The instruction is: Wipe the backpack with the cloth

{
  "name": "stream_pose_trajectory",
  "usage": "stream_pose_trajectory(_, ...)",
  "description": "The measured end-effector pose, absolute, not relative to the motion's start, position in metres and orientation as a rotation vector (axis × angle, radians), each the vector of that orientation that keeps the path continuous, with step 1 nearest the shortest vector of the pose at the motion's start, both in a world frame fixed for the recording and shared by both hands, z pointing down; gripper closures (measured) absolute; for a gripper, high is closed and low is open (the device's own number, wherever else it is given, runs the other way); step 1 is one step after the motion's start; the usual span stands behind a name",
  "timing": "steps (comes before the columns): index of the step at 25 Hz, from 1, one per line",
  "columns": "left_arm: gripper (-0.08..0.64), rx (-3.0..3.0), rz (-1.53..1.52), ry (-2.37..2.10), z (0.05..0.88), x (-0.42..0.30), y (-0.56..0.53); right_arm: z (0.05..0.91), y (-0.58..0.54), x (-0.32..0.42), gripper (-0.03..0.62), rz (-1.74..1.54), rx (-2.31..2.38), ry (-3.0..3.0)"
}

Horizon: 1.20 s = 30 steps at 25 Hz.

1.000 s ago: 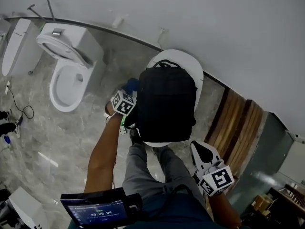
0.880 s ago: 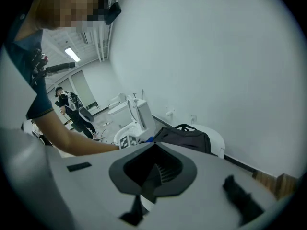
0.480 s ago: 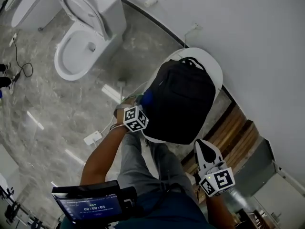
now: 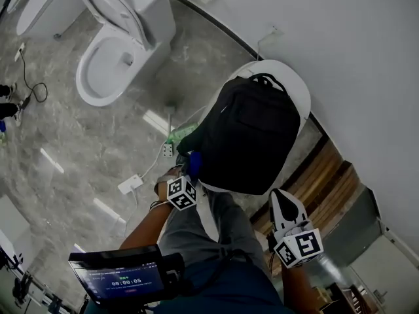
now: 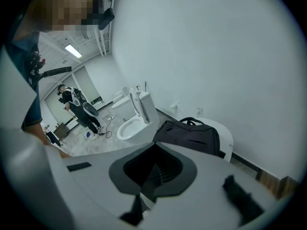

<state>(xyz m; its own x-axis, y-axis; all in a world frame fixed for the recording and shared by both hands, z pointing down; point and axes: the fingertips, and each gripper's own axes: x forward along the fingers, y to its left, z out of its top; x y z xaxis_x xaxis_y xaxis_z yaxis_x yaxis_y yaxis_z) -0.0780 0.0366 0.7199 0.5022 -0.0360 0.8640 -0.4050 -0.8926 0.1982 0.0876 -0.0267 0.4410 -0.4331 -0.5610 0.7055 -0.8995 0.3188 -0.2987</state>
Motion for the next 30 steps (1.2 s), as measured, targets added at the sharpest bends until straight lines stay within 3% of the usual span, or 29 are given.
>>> stream_pose_trajectory(6, 0.543, 2.358, 1.311, -0.066, 0.717, -0.076, 0.023, 0.435, -0.019, 0.084, 0.592, 0.911, 1.295, -2.116)
stream_pose_trajectory(10, 0.543, 2.369, 0.856, -0.302, 0.668, -0.057, -0.09, 0.436, -0.016, 0.089, 0.592, 0.904, 1.313, -2.098)
stream_pose_trajectory(14, 0.543, 2.434, 0.909, -0.237, 0.658, -0.025, -0.18, 0.439, -0.009, 0.083, 0.591, 0.912, 1.312, -2.088)
stream_pose_trajectory(17, 0.543, 2.419, 0.923, -0.166, 0.659, -0.02, -0.179, 0.438, -0.007, 0.086, 0.592, 0.896, 1.321, -2.09)
stream_pose_trajectory(24, 0.543, 2.222, 0.616, -0.371, 0.654, -0.048, -0.078, 0.44, -0.005, 0.108, 0.591, 0.917, 1.339, -2.069)
stream_pose_trajectory(30, 0.543, 2.328, 0.428, -0.645, 0.63, -0.023, -0.226, 0.442, -0.017, 0.104, 0.591, 0.89, 1.311, -2.077)
